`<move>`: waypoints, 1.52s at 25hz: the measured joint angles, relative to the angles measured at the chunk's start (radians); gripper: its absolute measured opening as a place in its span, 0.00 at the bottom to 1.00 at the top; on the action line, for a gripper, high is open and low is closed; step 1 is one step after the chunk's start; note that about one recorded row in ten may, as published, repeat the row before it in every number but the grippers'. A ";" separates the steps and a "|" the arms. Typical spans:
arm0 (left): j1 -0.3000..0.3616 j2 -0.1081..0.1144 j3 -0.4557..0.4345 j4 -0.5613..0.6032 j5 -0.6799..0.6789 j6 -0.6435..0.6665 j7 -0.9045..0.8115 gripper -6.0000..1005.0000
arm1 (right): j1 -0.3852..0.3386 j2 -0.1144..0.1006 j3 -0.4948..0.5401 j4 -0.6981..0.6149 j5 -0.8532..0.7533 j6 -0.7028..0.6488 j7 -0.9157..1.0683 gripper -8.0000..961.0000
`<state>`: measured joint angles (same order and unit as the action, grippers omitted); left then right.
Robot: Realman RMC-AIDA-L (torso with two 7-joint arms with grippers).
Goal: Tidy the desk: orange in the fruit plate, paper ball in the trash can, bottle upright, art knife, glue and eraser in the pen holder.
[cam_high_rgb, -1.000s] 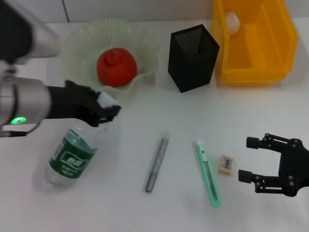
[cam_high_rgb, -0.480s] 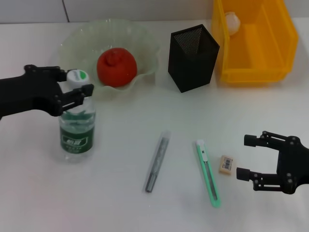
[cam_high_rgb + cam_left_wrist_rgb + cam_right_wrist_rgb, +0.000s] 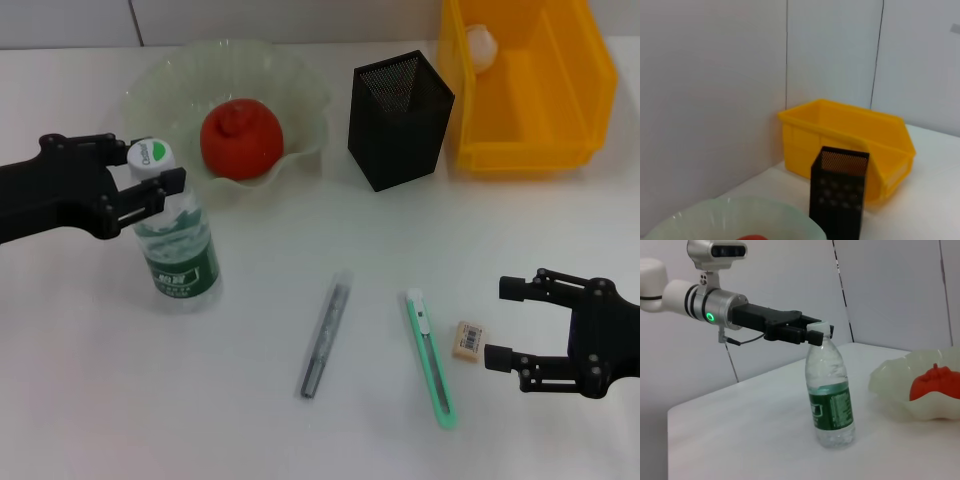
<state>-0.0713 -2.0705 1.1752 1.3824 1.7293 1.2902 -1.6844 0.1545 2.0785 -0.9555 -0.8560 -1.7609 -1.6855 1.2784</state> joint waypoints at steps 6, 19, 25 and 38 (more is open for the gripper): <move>-0.013 0.000 -0.020 -0.061 -0.073 -0.007 0.065 0.51 | 0.002 0.000 0.004 -0.022 -0.015 -0.001 0.048 0.88; 0.032 0.002 -0.027 -0.119 -0.187 0.059 0.271 0.80 | 0.029 0.000 -0.001 -0.328 -0.143 -0.024 0.449 0.88; 0.052 -0.002 -0.009 -0.346 -0.215 0.258 0.550 0.86 | 0.158 0.000 -0.088 -0.710 -0.419 -0.118 0.975 0.88; -0.093 0.000 -0.024 -0.818 -0.253 0.319 0.875 0.86 | 0.491 0.007 -0.587 -0.576 -0.810 0.002 1.531 0.88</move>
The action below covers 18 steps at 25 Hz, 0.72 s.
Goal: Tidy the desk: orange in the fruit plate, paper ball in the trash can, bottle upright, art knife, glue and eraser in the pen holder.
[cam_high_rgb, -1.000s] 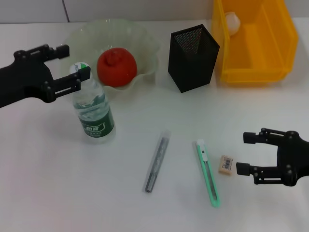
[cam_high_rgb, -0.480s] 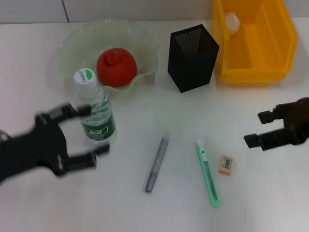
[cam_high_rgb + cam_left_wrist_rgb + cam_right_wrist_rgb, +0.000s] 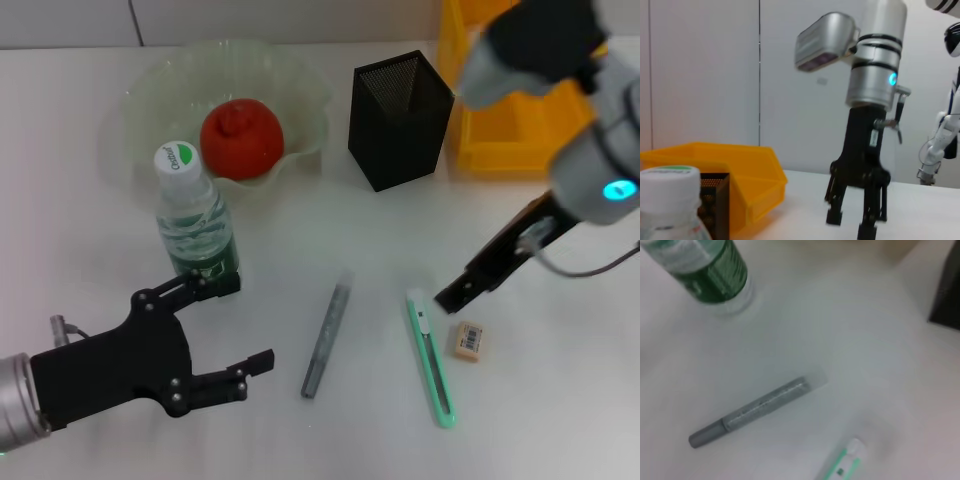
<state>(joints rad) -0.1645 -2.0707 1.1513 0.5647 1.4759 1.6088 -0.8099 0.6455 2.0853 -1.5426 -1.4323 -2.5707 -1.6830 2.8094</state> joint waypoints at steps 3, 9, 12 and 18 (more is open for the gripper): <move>-0.007 -0.002 0.005 -0.004 0.002 0.001 0.004 0.86 | 0.014 0.001 -0.072 0.041 0.000 0.046 0.029 0.88; -0.013 -0.002 0.005 -0.006 0.001 0.004 0.000 0.86 | 0.010 0.003 -0.147 0.080 0.005 0.101 0.049 0.88; -0.014 -0.002 0.005 -0.006 0.001 0.004 0.000 0.86 | 0.013 0.004 -0.186 0.112 0.007 0.139 0.050 0.88; -0.022 -0.002 0.005 -0.017 0.002 0.005 -0.002 0.86 | 0.023 0.004 -0.243 0.135 0.007 0.187 0.074 0.88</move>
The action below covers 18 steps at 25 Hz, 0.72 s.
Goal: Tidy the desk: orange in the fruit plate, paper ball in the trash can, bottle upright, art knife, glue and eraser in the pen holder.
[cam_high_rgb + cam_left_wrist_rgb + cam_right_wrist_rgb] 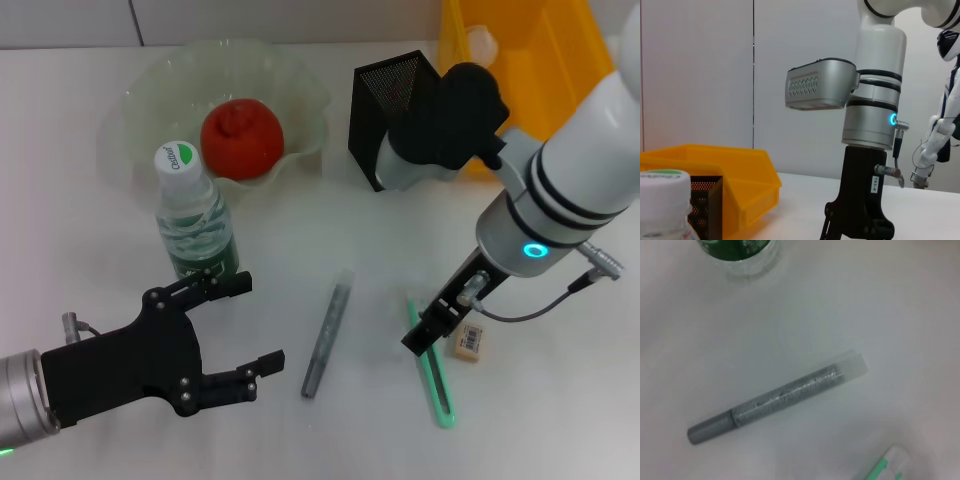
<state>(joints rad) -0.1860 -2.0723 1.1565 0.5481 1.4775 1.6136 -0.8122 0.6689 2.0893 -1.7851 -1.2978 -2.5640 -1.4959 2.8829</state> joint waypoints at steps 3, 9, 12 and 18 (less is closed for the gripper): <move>-0.001 0.000 0.000 -0.007 0.000 -0.001 0.002 0.86 | 0.012 0.000 -0.020 0.021 0.000 0.018 0.008 0.88; -0.004 0.001 -0.001 -0.015 -0.003 0.001 0.007 0.86 | 0.042 0.001 -0.075 0.062 0.000 0.048 0.034 0.88; -0.006 0.002 -0.001 -0.015 -0.003 0.001 0.007 0.86 | 0.047 0.002 -0.081 0.064 0.000 0.050 0.036 0.88; -0.006 0.000 -0.002 -0.014 -0.004 0.000 0.008 0.86 | 0.074 0.002 -0.083 0.113 0.008 0.051 0.037 0.67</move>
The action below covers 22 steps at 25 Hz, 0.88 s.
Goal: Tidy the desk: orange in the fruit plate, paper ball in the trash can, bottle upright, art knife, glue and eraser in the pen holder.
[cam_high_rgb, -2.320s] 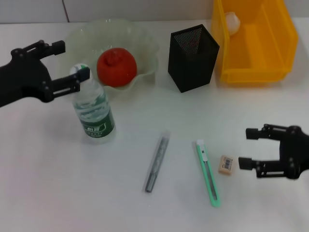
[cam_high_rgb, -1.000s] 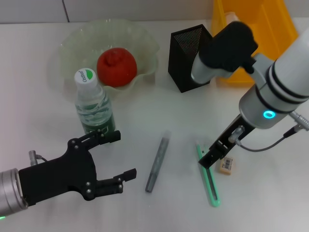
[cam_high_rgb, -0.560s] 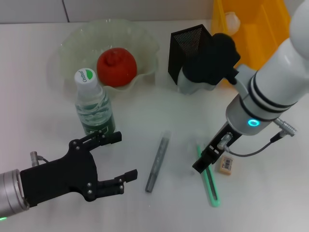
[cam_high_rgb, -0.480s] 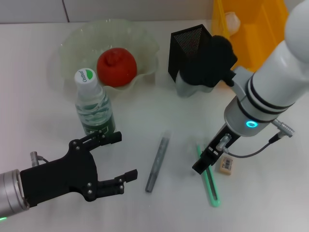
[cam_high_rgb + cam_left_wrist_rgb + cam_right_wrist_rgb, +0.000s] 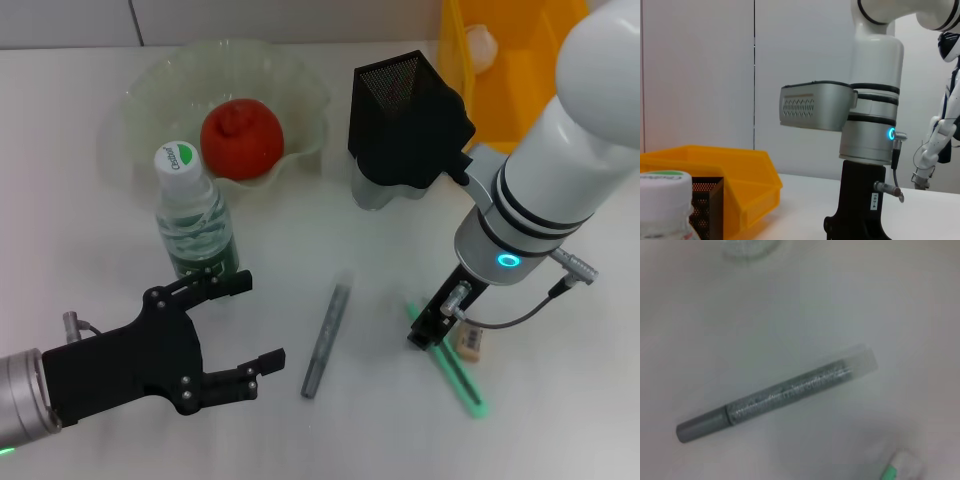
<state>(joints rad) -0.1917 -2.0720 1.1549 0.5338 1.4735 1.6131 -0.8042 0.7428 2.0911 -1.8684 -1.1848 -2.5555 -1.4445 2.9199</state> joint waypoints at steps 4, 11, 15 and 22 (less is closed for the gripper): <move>0.000 0.000 0.000 0.000 0.000 0.000 -0.001 0.86 | 0.007 0.001 -0.001 0.013 0.023 -0.002 -0.002 0.50; -0.003 0.000 -0.004 0.000 0.000 0.001 -0.008 0.86 | -0.022 -0.001 0.009 -0.054 0.023 -0.008 -0.006 0.20; -0.003 0.000 -0.005 0.000 0.000 0.004 -0.009 0.86 | -0.052 -0.005 0.038 -0.114 0.023 -0.021 -0.010 0.18; -0.006 0.001 -0.006 0.000 0.001 0.019 -0.009 0.86 | -0.252 -0.008 0.398 -0.459 0.093 0.004 -0.133 0.18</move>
<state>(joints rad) -0.1973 -2.0710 1.1488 0.5339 1.4742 1.6317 -0.8130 0.4913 2.0832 -1.4706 -1.6436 -2.4622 -1.4408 2.7869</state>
